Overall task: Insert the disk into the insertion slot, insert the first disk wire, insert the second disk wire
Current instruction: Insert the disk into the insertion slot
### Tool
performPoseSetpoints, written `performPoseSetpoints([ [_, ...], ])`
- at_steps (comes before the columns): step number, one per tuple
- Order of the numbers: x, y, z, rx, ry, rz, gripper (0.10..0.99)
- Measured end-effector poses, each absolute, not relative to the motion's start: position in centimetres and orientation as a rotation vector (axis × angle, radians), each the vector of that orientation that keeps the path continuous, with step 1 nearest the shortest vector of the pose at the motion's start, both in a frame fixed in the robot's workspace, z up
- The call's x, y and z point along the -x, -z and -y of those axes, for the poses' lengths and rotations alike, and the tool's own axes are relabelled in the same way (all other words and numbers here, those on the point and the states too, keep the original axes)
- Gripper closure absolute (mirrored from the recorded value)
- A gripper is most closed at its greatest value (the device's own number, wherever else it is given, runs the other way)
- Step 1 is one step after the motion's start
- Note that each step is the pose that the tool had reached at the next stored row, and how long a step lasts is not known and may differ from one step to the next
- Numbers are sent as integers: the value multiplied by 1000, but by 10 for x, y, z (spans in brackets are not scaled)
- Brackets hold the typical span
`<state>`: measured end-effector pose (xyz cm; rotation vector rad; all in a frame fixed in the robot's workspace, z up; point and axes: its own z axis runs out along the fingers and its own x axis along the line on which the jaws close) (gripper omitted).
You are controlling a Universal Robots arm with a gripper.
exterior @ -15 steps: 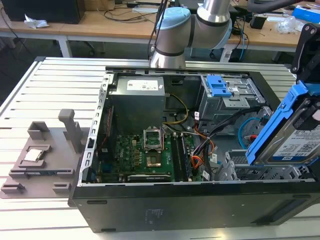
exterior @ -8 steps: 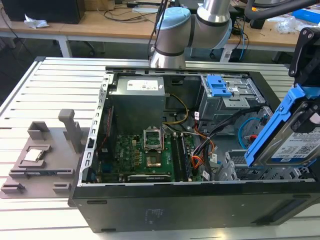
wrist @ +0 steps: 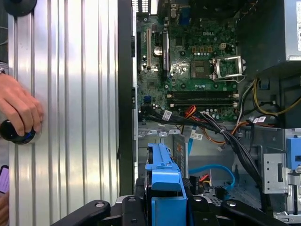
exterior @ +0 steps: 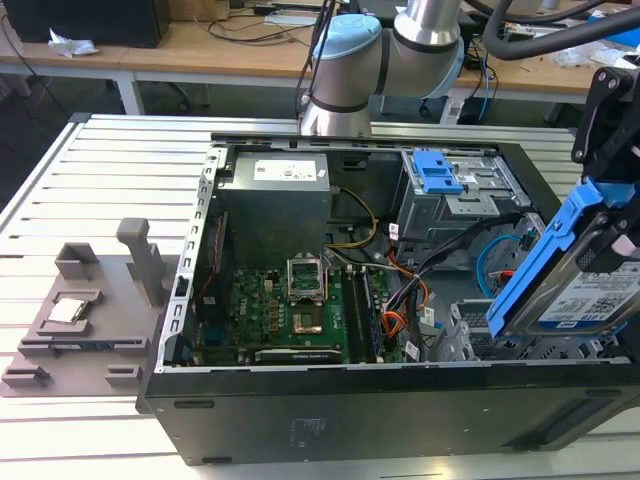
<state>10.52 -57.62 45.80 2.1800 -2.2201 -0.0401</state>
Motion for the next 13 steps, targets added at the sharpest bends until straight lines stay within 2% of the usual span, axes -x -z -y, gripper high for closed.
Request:
performPoseSetpoints([
  [13,-98,-450,571,-2187,55,2226,718],
])
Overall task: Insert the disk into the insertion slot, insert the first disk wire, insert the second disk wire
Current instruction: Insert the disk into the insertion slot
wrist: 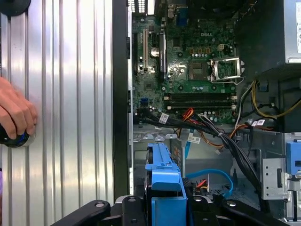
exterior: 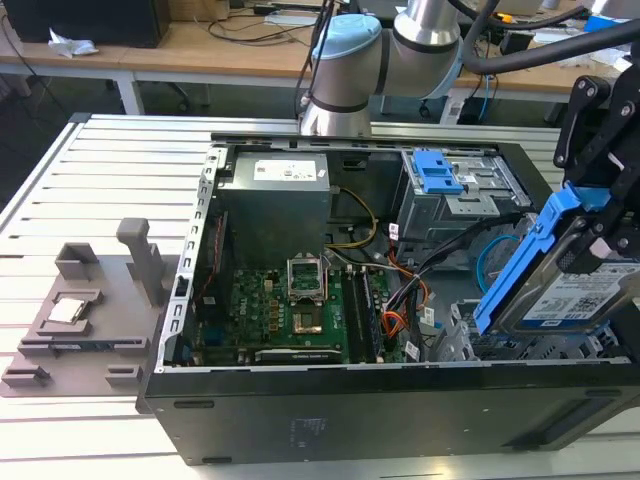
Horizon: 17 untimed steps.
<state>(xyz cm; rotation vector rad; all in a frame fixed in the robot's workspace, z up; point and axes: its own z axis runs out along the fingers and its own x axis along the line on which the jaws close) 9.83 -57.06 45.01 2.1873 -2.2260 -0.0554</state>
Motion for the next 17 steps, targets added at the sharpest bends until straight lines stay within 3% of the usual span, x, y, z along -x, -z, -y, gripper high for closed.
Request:
performPoseSetpoints([
  [17,-98,-432,557,-2206,73,2222,718],
])
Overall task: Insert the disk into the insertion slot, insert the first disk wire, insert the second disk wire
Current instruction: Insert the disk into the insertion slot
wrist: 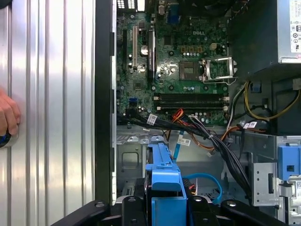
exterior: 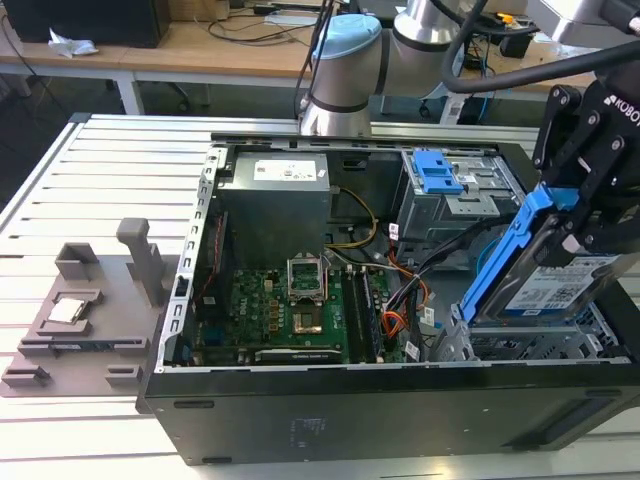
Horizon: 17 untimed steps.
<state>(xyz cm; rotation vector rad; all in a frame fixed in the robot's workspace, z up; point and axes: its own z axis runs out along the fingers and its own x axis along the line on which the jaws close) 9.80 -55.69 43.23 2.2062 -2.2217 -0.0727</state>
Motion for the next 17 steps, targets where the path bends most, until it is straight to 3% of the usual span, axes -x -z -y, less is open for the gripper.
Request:
performPoseSetpoints([
  [17,-98,-415,557,-2206,73,2222,718],
])
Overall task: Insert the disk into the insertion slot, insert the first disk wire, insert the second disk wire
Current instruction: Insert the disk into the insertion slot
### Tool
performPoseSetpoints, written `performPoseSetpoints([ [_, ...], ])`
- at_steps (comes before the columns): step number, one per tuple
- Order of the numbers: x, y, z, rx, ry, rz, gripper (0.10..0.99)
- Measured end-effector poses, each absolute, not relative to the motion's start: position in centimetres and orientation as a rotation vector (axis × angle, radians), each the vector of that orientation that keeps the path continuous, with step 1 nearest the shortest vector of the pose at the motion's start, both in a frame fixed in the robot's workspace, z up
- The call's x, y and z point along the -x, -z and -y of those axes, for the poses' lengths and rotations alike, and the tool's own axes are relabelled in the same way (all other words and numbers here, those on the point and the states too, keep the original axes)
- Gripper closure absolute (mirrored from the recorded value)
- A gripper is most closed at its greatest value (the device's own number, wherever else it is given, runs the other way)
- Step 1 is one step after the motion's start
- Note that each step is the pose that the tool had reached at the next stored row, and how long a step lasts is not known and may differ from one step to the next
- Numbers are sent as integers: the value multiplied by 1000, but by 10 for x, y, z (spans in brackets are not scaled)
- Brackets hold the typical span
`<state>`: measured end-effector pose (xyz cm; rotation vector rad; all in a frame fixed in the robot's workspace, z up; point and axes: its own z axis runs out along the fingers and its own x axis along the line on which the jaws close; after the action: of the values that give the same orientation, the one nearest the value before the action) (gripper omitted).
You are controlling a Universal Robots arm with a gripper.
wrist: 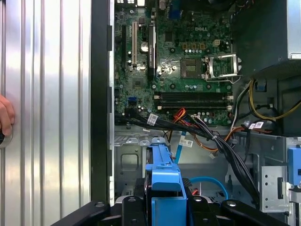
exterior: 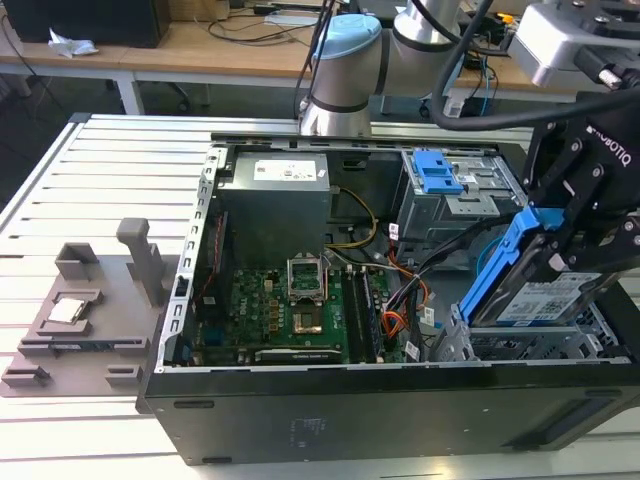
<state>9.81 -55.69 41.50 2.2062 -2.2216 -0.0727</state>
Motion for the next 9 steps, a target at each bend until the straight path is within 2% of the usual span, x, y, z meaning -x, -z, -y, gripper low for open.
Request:
performPoseSetpoints([
  [9,-98,-407,557,-2206,73,2222,718],
])
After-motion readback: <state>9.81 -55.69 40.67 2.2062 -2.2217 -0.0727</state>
